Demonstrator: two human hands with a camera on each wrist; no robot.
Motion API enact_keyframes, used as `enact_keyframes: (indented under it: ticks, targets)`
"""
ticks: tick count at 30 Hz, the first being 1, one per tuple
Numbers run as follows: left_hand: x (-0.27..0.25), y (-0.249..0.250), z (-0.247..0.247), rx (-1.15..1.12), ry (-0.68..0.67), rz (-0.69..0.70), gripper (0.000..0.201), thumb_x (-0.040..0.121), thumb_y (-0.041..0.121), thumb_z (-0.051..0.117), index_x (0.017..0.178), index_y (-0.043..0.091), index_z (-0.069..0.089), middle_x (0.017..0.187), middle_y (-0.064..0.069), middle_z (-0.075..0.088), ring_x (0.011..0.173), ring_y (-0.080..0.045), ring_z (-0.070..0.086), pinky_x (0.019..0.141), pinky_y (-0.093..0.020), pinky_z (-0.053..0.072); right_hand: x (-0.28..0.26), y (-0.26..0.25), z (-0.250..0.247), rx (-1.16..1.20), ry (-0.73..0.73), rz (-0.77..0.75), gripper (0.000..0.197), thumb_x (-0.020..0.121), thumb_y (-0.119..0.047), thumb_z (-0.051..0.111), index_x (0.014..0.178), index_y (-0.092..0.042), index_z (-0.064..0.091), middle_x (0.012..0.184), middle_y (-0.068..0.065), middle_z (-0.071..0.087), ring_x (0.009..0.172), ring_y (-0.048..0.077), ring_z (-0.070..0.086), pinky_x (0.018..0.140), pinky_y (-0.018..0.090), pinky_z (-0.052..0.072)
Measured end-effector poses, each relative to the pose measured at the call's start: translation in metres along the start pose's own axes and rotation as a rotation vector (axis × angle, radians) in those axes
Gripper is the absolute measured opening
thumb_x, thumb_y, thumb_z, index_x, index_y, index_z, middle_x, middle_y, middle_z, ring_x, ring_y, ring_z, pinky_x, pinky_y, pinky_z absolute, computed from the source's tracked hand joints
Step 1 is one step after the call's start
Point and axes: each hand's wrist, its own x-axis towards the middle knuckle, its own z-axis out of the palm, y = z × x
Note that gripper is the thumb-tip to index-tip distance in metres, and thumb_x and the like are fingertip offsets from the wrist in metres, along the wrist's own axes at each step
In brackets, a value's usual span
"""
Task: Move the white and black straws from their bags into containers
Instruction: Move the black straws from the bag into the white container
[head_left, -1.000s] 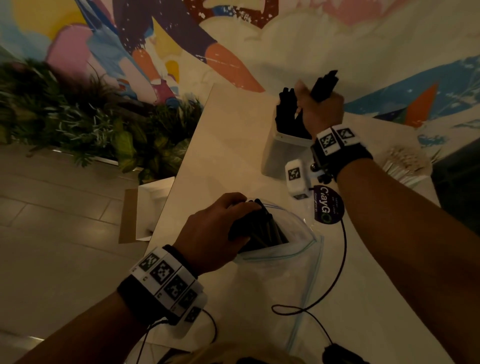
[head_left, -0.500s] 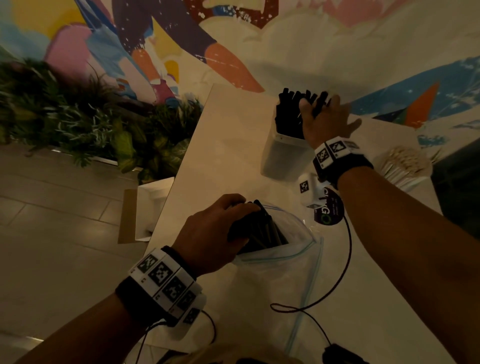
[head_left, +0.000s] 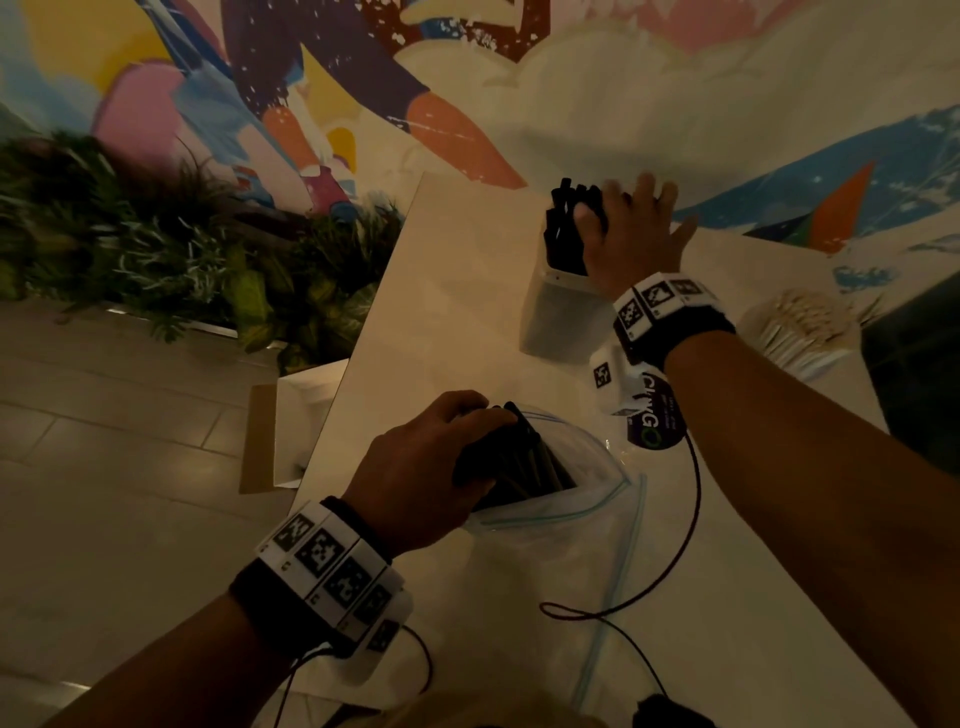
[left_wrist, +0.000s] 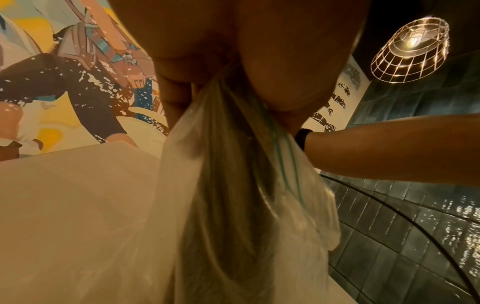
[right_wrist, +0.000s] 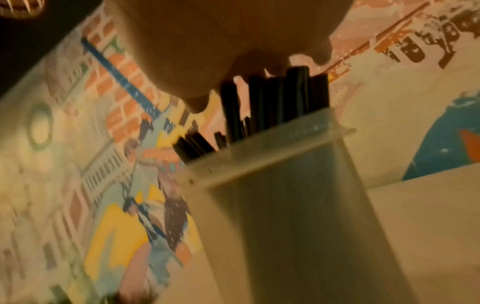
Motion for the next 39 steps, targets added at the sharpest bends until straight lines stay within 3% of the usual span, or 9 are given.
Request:
enact_keyframes:
  ticks: [4,6,8,10,12,21,28,33,39]
  targets:
    - [0.0,0.0,0.002,-0.001,0.015,0.006,0.06,0.079,0.034,0.069,0.133,0.04,0.043,0.137,0.011,0.041,0.104,-0.018,0.058,0.077,-0.035,0.055,-0.034,-0.004,-0.039,0.536,0.317,-0.091,0.05,0.09,-0.042,0.052,0.131,-0.015,0.052,0.137,0.009,0.051,0.128,0.024,0.045,0.107,0.038,0.035]
    - [0.0,0.0,0.002,0.004,0.037,0.019,0.06,0.079,0.034,0.069,0.133,0.038,0.044,0.136,0.01,0.043,0.102,-0.019,0.059,0.074,-0.033,0.055,-0.073,-0.007,-0.054,0.882,0.101,-0.09,0.034,0.088,-0.022,0.063,0.12,-0.012,0.06,0.111,0.004,0.065,0.098,0.011,0.062,0.09,0.03,0.05]
    - [0.002,0.001,0.002,0.013,0.042,0.02,0.06,0.08,0.035,0.068,0.134,0.037,0.043,0.136,0.01,0.043,0.101,-0.02,0.059,0.073,-0.032,0.054,-0.123,-0.006,-0.057,1.145,-0.321,-0.104,0.044,0.084,0.005,0.063,0.126,-0.005,0.053,0.107,0.007,0.061,0.086,0.006,0.062,0.077,0.021,0.054]
    - [0.004,0.003,0.002,0.029,0.037,0.017,0.06,0.08,0.038,0.066,0.135,0.039,0.04,0.136,0.011,0.042,0.102,-0.019,0.059,0.073,-0.032,0.054,-0.162,0.003,-0.045,0.996,-0.626,-0.168,0.073,0.077,0.006,0.069,0.138,-0.021,0.041,0.125,-0.001,0.054,0.104,0.009,0.057,0.083,0.021,0.054]
    - [0.007,0.006,0.002,0.042,0.046,0.038,0.06,0.079,0.04,0.064,0.133,0.041,0.038,0.134,0.011,0.043,0.099,-0.021,0.06,0.07,-0.033,0.055,-0.186,0.014,-0.029,0.802,-0.701,-0.219,0.093,0.072,-0.01,0.078,0.142,-0.044,0.026,0.14,-0.011,0.043,0.124,0.006,0.045,0.098,0.026,0.047]
    - [0.014,0.021,0.006,0.041,0.095,0.096,0.051,0.077,0.035,0.063,0.127,0.034,0.05,0.127,0.005,0.053,0.085,-0.024,0.064,0.062,-0.03,0.052,-0.215,0.008,0.018,0.805,-0.298,-0.316,0.068,0.081,-0.032,0.065,0.143,-0.025,0.037,0.139,-0.003,0.052,0.127,0.011,0.048,0.104,0.036,0.044]
    - [0.012,0.024,0.002,0.007,0.21,0.127,0.04,0.076,0.035,0.056,0.116,0.031,0.06,0.119,0.006,0.058,0.082,-0.019,0.065,0.063,-0.028,0.054,-0.226,-0.004,0.017,0.79,-0.031,-0.378,0.057,0.082,-0.018,0.064,0.136,-0.014,0.047,0.12,0.008,0.065,0.106,0.022,0.062,0.096,0.033,0.05]
    - [0.01,0.022,0.002,-0.01,0.19,0.099,0.038,0.078,0.032,0.053,0.115,0.032,0.06,0.119,0.005,0.058,0.081,-0.021,0.065,0.062,-0.025,0.05,-0.229,-0.007,0.026,0.84,0.028,-0.33,0.048,0.078,-0.014,0.064,0.125,-0.017,0.057,0.111,0.004,0.068,0.1,0.017,0.063,0.09,0.031,0.052]
    - [0.01,0.019,-0.001,0.049,0.131,0.031,0.036,0.078,0.031,0.061,0.114,0.033,0.061,0.121,0.007,0.055,0.083,-0.022,0.063,0.064,-0.031,0.052,-0.225,-0.001,0.033,0.828,0.079,-0.224,0.024,0.081,-0.02,0.063,0.105,-0.014,0.062,0.084,0.0,0.069,0.077,0.01,0.06,0.066,0.008,0.044]
